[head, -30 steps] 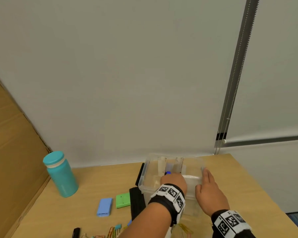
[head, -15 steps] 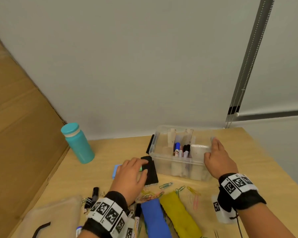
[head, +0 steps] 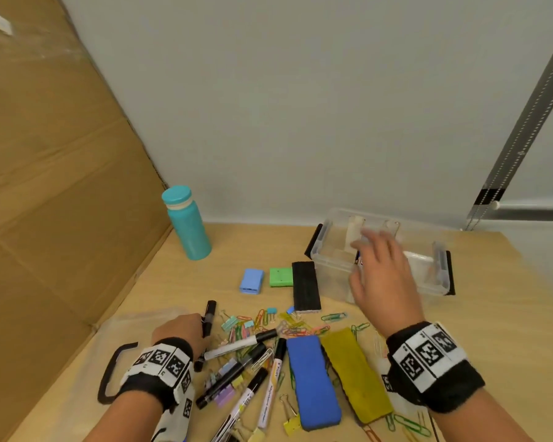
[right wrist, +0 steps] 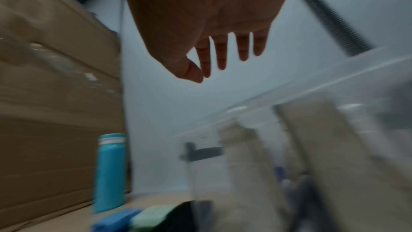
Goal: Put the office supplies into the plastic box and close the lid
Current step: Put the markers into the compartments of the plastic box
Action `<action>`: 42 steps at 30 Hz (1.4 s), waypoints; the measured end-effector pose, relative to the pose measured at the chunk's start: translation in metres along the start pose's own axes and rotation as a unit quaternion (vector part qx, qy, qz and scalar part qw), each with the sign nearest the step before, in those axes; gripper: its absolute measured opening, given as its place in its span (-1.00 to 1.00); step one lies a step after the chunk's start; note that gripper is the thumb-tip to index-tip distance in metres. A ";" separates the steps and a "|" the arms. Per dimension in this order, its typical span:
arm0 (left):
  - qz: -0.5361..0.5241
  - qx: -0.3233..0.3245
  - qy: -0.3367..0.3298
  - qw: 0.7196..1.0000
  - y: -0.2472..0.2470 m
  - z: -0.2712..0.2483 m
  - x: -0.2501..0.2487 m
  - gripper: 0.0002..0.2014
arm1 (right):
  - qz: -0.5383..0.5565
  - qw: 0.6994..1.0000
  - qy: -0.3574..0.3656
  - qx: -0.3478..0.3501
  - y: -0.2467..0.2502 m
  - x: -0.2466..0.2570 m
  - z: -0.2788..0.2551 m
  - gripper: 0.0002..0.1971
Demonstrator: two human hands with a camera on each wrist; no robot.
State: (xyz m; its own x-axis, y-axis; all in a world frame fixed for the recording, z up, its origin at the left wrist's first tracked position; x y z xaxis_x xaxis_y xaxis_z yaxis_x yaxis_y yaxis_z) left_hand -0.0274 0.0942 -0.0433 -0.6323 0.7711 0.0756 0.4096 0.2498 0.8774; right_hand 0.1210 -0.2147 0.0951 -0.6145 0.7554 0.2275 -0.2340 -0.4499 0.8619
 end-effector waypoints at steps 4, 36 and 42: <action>0.006 0.015 0.007 1.000 -0.005 0.005 -0.004 -0.70 | 0.086 0.948 0.183 0.244 -0.068 0.101 -0.021 -0.80; -0.069 0.035 -0.187 0.979 -0.006 -0.004 -0.065 -0.80 | 0.138 0.941 0.032 0.309 -0.016 0.017 0.005 -0.80; -0.131 -0.058 -0.222 0.965 0.040 -0.003 -0.071 -0.94 | 0.286 0.948 -0.099 0.099 0.052 -0.049 0.032 -0.96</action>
State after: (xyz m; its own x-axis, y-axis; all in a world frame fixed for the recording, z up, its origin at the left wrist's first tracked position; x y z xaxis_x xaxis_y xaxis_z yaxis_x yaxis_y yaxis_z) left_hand 0.0322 0.0478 -0.0126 -0.3503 0.8716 -0.3430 0.1816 0.4225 0.8880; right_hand 0.1633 -0.2593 0.1433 -0.4406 0.4981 0.7468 0.2534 -0.7291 0.6358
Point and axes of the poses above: each hand's wrist, its own z-axis towards the middle knuckle, its own y-axis out of the back of the hand, x = y × z, the point moved 10 cm from there along z, towards the middle knuckle, and after that the axes turned 5 degrees about x, right-handed, at the moved point
